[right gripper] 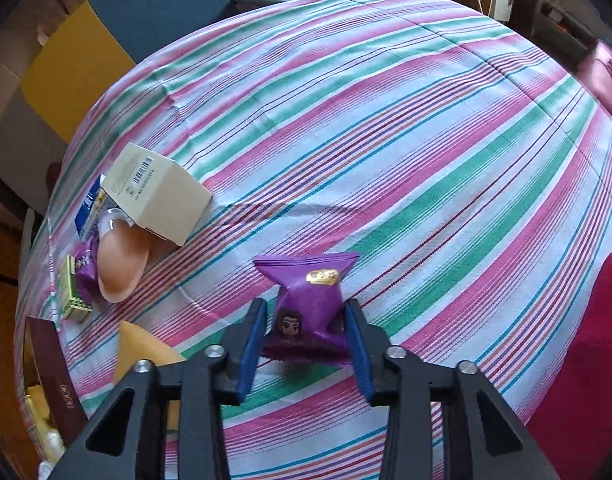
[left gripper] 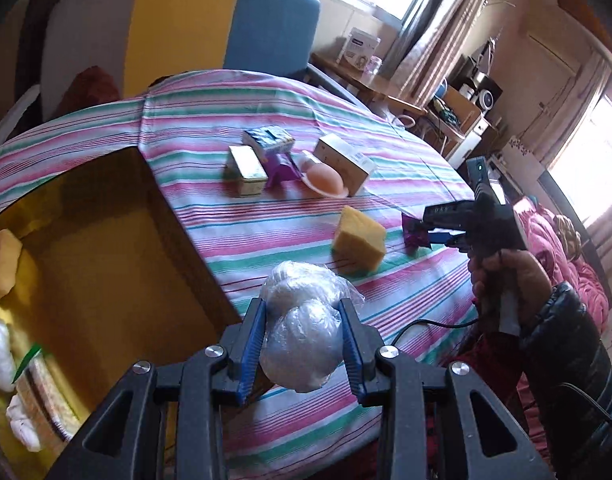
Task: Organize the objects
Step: 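Place the bundle in the tray with the left gripper while the right gripper grasps the purple pouch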
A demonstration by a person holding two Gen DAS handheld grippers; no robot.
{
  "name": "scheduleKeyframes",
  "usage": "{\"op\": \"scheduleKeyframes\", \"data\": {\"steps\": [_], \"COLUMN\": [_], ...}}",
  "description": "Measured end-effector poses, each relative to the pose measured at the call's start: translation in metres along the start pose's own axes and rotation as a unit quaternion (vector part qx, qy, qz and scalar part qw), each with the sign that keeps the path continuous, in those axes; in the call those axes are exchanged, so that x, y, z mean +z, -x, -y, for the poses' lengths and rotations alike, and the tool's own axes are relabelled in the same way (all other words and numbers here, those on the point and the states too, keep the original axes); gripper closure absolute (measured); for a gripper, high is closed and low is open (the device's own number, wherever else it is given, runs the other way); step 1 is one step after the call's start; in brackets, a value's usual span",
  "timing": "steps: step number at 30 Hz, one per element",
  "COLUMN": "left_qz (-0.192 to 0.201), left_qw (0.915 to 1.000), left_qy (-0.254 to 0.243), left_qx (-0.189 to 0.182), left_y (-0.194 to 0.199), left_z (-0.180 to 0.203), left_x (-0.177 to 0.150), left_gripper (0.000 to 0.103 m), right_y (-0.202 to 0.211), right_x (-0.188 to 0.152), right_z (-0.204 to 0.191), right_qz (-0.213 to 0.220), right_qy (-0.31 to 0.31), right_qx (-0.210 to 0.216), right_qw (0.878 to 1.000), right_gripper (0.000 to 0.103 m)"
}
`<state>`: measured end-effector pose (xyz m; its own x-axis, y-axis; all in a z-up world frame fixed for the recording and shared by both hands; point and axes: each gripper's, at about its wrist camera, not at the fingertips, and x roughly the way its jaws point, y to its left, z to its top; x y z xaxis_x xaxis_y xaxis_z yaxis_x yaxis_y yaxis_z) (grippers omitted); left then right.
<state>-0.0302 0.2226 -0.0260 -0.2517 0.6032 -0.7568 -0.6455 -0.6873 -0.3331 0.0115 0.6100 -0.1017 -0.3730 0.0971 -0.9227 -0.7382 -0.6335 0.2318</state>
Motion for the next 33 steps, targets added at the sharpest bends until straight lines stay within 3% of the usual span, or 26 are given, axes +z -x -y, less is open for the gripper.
{"op": "scheduleKeyframes", "data": {"steps": [5,9,13,18,22,27,33], "left_qz": [0.029,0.053,0.053,-0.001,-0.054,-0.116,-0.139], "left_qw": [0.9978,0.9895,0.9841,0.9885,0.991,0.9853,0.981], "left_qy": [0.053,0.103,0.131,0.11,0.057,-0.006,-0.004], "left_qx": [0.029,0.085,0.109,0.104,0.109,0.126,0.135], "left_y": [0.037,0.072,0.09,0.063,0.029,0.003,-0.007], "left_z": [-0.051,-0.108,-0.142,-0.136,-0.115,-0.096,-0.102], "left_x": [-0.002,-0.008,-0.021,-0.033,-0.036,-0.05,-0.058], "left_gripper": [0.067,0.067,0.067,0.067,0.067,0.067,0.064], "right_y": [-0.001,0.001,0.003,0.007,0.011,0.009,0.007], "right_x": [-0.003,-0.002,-0.004,-0.007,-0.008,-0.007,-0.006], "right_z": [-0.011,-0.014,-0.016,-0.018,-0.018,-0.021,-0.023], "right_qz": [0.009,0.012,0.013,0.016,0.018,0.018,0.018], "right_qy": [0.038,0.046,0.056,0.063,0.065,0.068,0.069], "right_qx": [-0.023,-0.024,-0.017,-0.012,-0.009,-0.007,-0.003], "right_qw": [0.999,0.999,0.998,0.998,0.998,0.997,0.997], "right_gripper": [0.07,0.07,0.07,0.07,0.07,0.07,0.07]}}
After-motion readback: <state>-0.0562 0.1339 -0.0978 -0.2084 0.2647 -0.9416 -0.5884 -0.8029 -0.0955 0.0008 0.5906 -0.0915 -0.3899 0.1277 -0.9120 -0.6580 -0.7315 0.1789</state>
